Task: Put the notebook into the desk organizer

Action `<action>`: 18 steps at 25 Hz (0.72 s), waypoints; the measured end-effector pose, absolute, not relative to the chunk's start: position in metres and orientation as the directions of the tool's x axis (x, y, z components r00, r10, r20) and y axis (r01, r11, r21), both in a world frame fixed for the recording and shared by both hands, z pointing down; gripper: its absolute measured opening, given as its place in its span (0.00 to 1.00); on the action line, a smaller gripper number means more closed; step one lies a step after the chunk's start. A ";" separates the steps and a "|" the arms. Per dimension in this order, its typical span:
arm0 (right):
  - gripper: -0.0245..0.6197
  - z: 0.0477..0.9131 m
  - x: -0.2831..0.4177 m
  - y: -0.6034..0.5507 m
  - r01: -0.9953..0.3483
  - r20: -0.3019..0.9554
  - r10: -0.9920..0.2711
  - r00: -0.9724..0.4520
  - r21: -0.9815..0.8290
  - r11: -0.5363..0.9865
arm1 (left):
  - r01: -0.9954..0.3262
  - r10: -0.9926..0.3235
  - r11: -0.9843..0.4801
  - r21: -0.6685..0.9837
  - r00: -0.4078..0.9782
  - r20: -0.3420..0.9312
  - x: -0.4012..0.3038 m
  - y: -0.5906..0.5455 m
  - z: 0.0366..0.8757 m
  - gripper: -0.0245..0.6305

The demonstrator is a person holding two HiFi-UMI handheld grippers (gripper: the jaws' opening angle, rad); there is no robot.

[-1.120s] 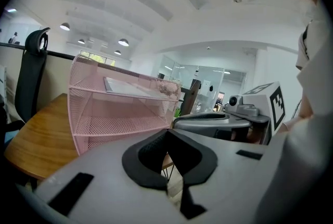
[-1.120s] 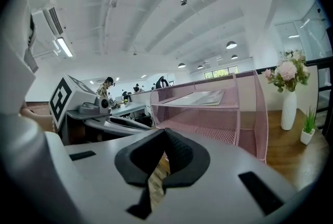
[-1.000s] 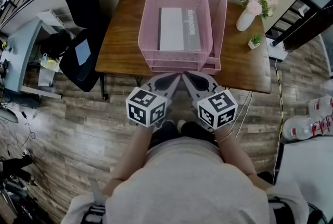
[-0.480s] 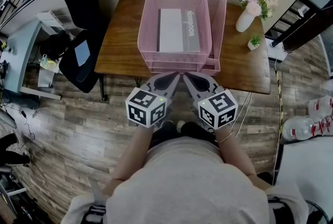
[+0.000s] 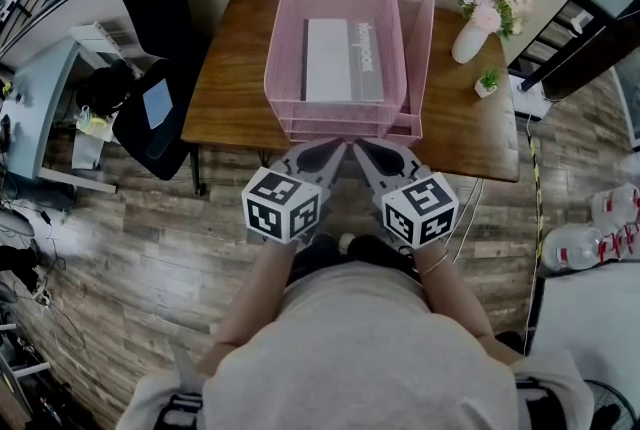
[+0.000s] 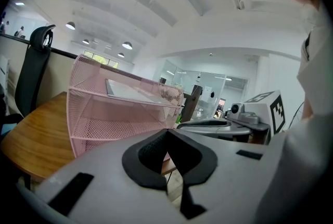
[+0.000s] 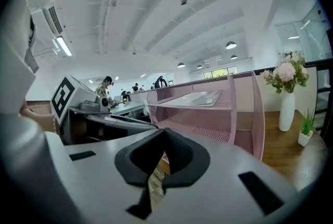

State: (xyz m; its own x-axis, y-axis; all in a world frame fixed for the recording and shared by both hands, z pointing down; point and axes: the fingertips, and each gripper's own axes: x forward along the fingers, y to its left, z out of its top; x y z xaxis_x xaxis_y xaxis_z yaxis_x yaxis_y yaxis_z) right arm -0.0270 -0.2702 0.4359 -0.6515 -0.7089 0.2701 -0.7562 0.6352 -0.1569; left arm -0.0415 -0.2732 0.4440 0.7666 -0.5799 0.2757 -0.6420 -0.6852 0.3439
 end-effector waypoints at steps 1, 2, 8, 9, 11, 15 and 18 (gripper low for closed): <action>0.05 0.436 -0.026 -0.270 -0.761 0.268 -0.715 -0.646 -0.157 0.629 | -0.640 -0.579 -0.685 0.348 0.768 0.274 -0.041 -0.273 0.444 0.06; 0.05 0.436 -0.025 -0.271 -0.765 0.266 -0.720 -0.642 -0.157 0.624 | -0.638 -0.577 -0.685 0.353 0.770 0.272 -0.041 -0.273 0.444 0.06; 0.05 0.436 -0.025 -0.269 -0.768 0.266 -0.722 -0.639 -0.163 0.620 | -0.633 -0.572 -0.686 0.360 0.774 0.270 -0.041 -0.272 0.443 0.06; 0.05 0.436 -0.026 -0.268 -0.767 0.266 -0.720 -0.640 -0.164 0.621 | -0.633 -0.572 -0.686 0.360 0.774 0.272 -0.041 -0.272 0.443 0.06; 0.05 0.435 -0.026 -0.269 -0.768 0.265 -0.722 -0.639 -0.168 0.619 | -0.631 -0.571 -0.685 0.364 0.775 0.270 -0.041 -0.272 0.444 0.06; 0.05 0.433 -0.023 -0.271 -0.773 0.259 -0.729 -0.634 -0.171 0.611 | -0.636 -0.579 -0.682 0.362 0.771 0.266 -0.043 -0.273 0.443 0.06; 0.05 0.434 -0.021 -0.270 -0.774 0.260 -0.730 -0.632 -0.174 0.608 | -0.637 -0.579 -0.682 0.360 0.771 0.266 -0.043 -0.272 0.443 0.06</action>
State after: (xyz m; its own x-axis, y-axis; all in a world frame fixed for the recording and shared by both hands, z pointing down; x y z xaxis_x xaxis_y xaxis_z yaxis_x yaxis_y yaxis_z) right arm -0.0214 -0.2705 0.4339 -0.6320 -0.7301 0.2598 -0.7744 0.6082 -0.1744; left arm -0.0428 -0.2720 0.4430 0.7707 -0.5789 0.2665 -0.6367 -0.6819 0.3601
